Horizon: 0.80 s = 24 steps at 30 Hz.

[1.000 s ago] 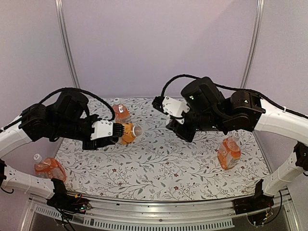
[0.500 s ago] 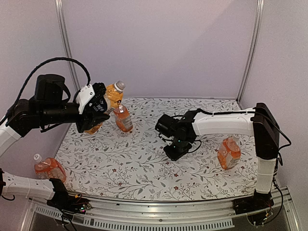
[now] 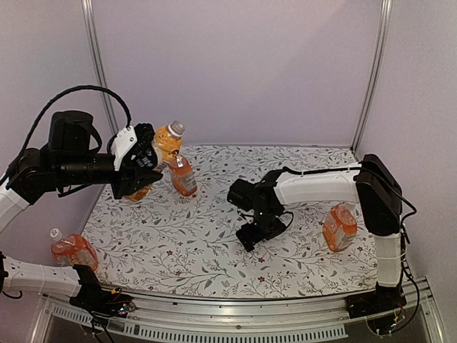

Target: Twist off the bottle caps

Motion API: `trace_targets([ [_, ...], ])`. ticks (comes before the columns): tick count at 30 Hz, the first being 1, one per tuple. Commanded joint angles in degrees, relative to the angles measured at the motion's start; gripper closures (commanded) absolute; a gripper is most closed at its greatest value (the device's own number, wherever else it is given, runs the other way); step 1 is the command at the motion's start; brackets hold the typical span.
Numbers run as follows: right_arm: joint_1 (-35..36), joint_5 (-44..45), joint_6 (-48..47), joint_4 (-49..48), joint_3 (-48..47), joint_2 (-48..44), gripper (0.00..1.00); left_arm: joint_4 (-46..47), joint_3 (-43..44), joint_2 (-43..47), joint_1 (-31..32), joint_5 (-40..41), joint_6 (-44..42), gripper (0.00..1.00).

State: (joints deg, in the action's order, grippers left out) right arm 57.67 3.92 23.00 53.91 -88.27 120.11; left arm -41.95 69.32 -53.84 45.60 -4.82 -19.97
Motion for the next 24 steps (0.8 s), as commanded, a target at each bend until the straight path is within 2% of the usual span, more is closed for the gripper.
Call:
trace_targets([
  [1, 0.38, -0.58, -2.21, 3.08, -5.48, -4.49, 0.04, -1.17, -0.07, 0.66, -0.87, -3.25, -0.97, 0.74],
  [4, 1.34, -1.41, -7.55, 1.2, -8.4, -11.77, 0.01, -1.27, 0.11, 1.12, -0.84, -6.42, -1.72, 0.74],
  [8, 3.76, -9.5, -16.76, -8.8, -8.88, -22.5, 0.01, -1.24, 0.37, 1.75, -0.78, -11.94, -2.27, 0.73],
  [11, 4.66, -18.35, -21.43, -21.29, -5.89, -29.86, 0.01, -1.69, 0.76, 1.48, -0.78, -15.04, -2.29, 0.73],
  [14, 4.86, -23.74, -19.67, -38.64, -1.16, -34.94, 0.02, -2.39, 1.14, 1.04, -0.63, -17.46, -3.25, 0.72],
  [17, 5.33, -22.65, -14.62, -50.6, -1.11, -35.36, 0.13, -2.4, 1.78, 0.44, -0.41, -18.71, -3.46, 0.71],
  [24, 8.1, -25.92, -9.95, -56.57, -8.91, -26.99, 0.3, -2.79, 3.25, -0.33, -0.43, -19.24, -3.35, 0.69],
])
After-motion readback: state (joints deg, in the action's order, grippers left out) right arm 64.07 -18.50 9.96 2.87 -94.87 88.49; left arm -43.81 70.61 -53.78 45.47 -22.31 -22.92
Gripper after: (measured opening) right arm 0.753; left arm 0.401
